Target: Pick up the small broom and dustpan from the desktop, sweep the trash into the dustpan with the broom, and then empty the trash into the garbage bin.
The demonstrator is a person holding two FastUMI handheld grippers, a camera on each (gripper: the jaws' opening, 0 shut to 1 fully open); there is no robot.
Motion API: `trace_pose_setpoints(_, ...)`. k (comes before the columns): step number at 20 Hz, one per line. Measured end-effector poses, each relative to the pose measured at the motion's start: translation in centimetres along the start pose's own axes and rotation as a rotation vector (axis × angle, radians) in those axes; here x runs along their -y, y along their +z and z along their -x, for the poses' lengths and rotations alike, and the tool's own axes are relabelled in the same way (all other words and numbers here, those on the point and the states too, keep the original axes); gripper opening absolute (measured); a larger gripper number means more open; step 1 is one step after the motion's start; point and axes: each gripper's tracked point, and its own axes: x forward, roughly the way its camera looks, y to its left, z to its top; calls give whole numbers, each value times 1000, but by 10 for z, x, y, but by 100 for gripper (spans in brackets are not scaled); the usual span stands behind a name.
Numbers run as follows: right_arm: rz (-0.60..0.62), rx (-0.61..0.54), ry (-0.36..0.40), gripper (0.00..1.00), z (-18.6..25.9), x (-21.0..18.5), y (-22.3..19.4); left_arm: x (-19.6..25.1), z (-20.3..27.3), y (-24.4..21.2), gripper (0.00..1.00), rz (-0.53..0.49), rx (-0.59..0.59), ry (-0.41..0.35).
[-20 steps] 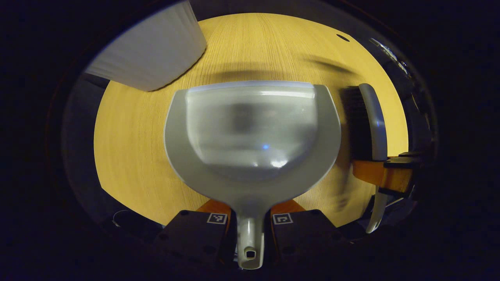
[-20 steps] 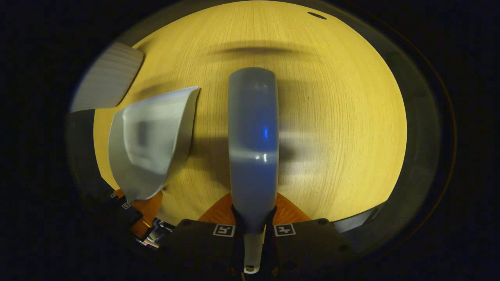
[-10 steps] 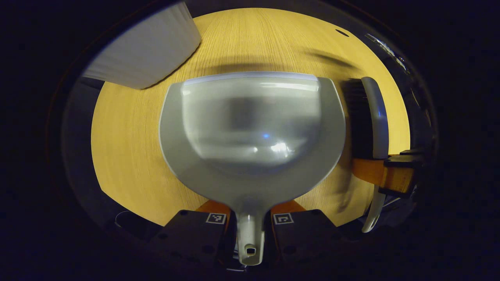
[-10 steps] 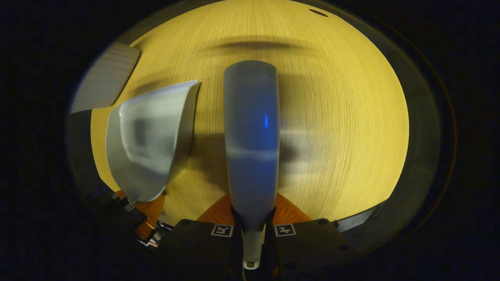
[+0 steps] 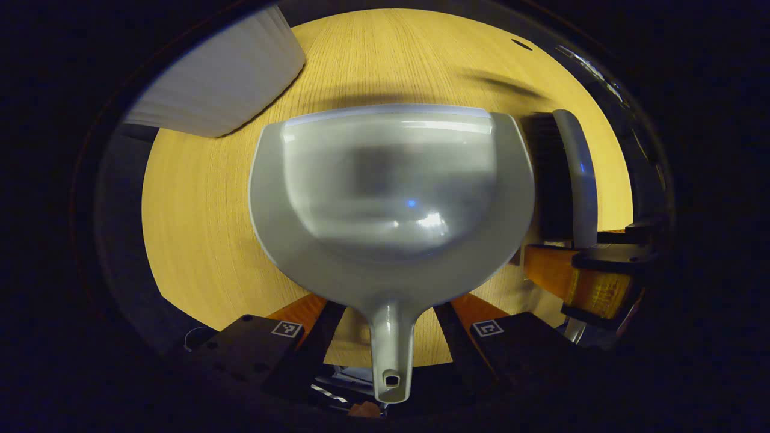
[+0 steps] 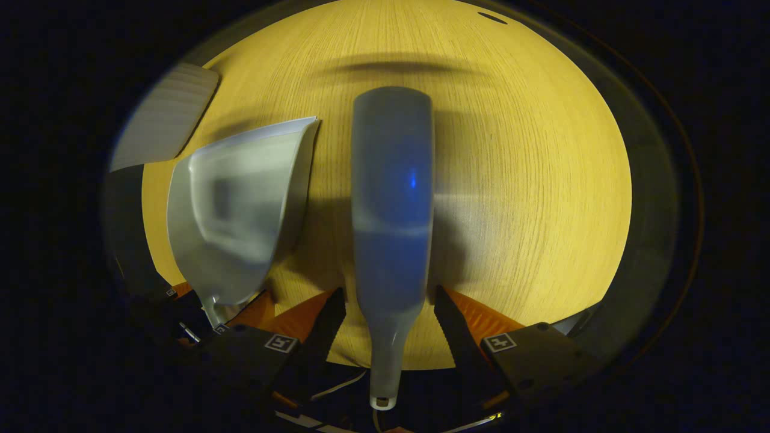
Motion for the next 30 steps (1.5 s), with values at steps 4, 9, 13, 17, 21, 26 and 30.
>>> trace_pose_setpoints(4,-10,42,13,98,12,-2,-1,7,12,-2,85,4,62,-25)
trace_pose_setpoints(9,3,198,44,98,53,-3,-10,13,50,-12,86,-25,244,-60)
trace_pose_setpoints(13,29,419,47,98,109,-2,-27,11,105,-22,85,-103,489,-20)
trace_pose_setpoints(17,65,722,45,97,186,-5,-43,5,175,-42,86,-59,749,-54)
trace_pose_setpoints(21,92,1081,9,97,276,-6,-65,-11,234,-62,85,7,1033,-43)
trace_pose_setpoints(26,98,1572,-25,96,358,0,-83,-1,231,-86,84,57,1372,60)
trace_pose_setpoints(30,109,1819,25,96,421,4,-110,-2,234,-102,84,128,1541,70)
